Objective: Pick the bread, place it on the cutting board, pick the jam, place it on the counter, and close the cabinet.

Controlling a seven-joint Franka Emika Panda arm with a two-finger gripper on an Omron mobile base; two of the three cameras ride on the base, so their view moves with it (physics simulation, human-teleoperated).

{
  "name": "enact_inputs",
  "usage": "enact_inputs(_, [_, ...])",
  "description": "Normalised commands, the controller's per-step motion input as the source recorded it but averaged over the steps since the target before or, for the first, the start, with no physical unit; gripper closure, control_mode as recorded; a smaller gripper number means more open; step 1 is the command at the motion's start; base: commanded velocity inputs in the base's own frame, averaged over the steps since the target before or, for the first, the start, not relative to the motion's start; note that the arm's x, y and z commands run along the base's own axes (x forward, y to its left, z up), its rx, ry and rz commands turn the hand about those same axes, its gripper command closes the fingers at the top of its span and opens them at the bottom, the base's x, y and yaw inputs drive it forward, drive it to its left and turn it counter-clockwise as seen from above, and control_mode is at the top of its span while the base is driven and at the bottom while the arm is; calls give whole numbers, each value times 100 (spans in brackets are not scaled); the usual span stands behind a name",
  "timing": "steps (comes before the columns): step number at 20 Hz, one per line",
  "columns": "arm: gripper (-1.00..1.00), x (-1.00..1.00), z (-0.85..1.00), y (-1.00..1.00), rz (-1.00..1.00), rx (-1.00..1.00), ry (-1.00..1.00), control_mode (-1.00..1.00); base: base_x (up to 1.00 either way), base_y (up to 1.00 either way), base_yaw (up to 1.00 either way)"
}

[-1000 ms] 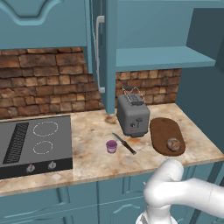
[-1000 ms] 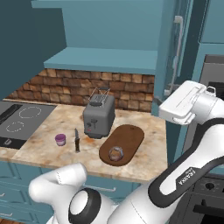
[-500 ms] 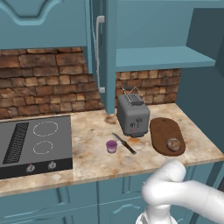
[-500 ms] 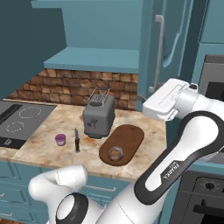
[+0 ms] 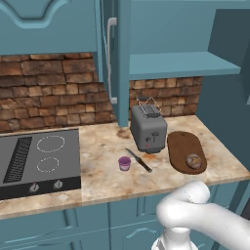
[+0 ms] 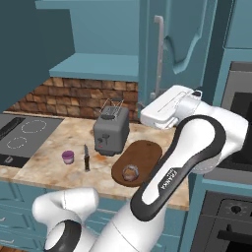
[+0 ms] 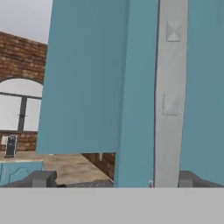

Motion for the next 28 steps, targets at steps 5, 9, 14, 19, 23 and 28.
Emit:
enact_inputs(5, [-100,0,0,47,-2,0,0,-100,0,0,0])
enact_inputs(9, [-100,0,0,47,-3,0,0,-100,0,0,0])
enact_inputs(14, [-100,0,0,45,-3,0,0,-100,0,0,0])
enact_inputs(19, [-100,0,0,38,-3,0,0,-100,0,0,0])
enact_inputs(23, [-100,0,0,37,-4,0,0,-100,0,0,0])
enact_inputs(28, [-100,0,2,35,-5,0,0,-100,0,0,0])
